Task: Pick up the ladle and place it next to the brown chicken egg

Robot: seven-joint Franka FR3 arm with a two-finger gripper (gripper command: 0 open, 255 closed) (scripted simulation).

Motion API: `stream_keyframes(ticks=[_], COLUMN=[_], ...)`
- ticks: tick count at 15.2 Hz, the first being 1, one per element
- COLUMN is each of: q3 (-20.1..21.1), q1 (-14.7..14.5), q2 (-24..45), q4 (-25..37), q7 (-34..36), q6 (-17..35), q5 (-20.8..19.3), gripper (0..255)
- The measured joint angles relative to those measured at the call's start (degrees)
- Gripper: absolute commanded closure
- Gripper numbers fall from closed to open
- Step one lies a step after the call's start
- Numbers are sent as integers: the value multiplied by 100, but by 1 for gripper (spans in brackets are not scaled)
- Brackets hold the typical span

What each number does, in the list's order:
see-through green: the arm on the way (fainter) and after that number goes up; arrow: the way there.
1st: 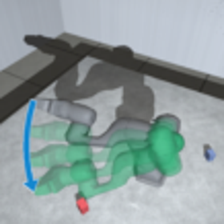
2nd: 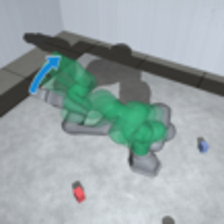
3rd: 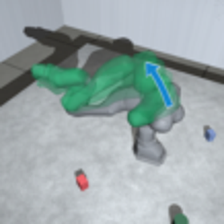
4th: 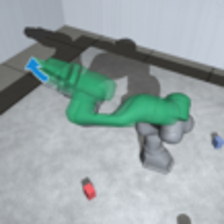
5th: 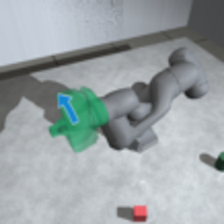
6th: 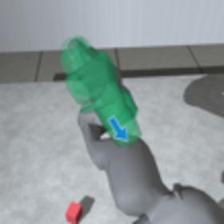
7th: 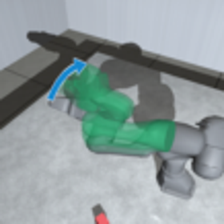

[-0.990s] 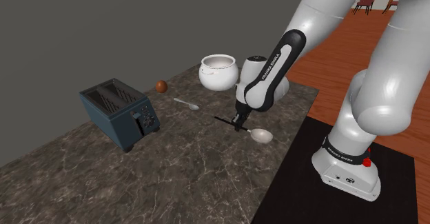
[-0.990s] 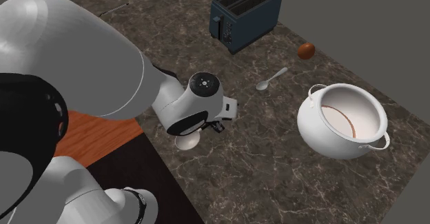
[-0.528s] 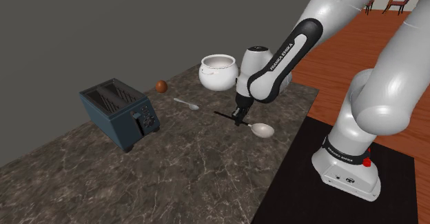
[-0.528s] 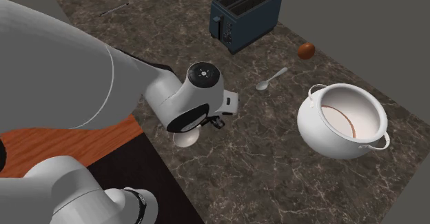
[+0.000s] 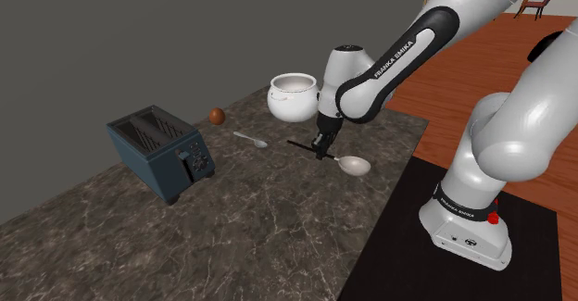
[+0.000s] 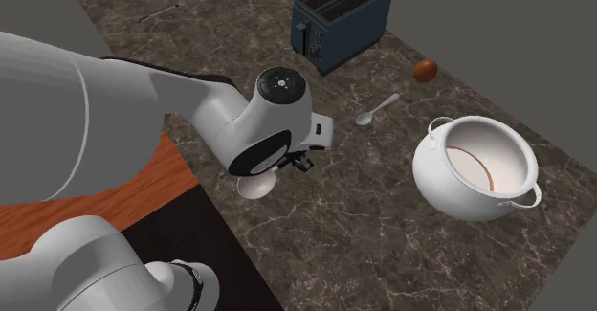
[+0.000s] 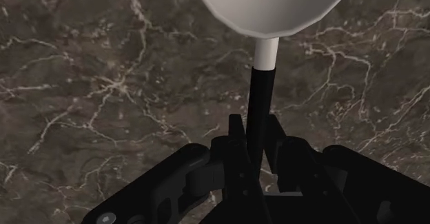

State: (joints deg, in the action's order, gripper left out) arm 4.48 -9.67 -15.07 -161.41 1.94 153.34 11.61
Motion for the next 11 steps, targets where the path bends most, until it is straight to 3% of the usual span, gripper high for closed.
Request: stream_keyframes(ticks=[11], q3=[10], q1=[96], q2=[-889], q4=[276], q7=[172], q6=[-1163], q5=[-187], gripper=[255])
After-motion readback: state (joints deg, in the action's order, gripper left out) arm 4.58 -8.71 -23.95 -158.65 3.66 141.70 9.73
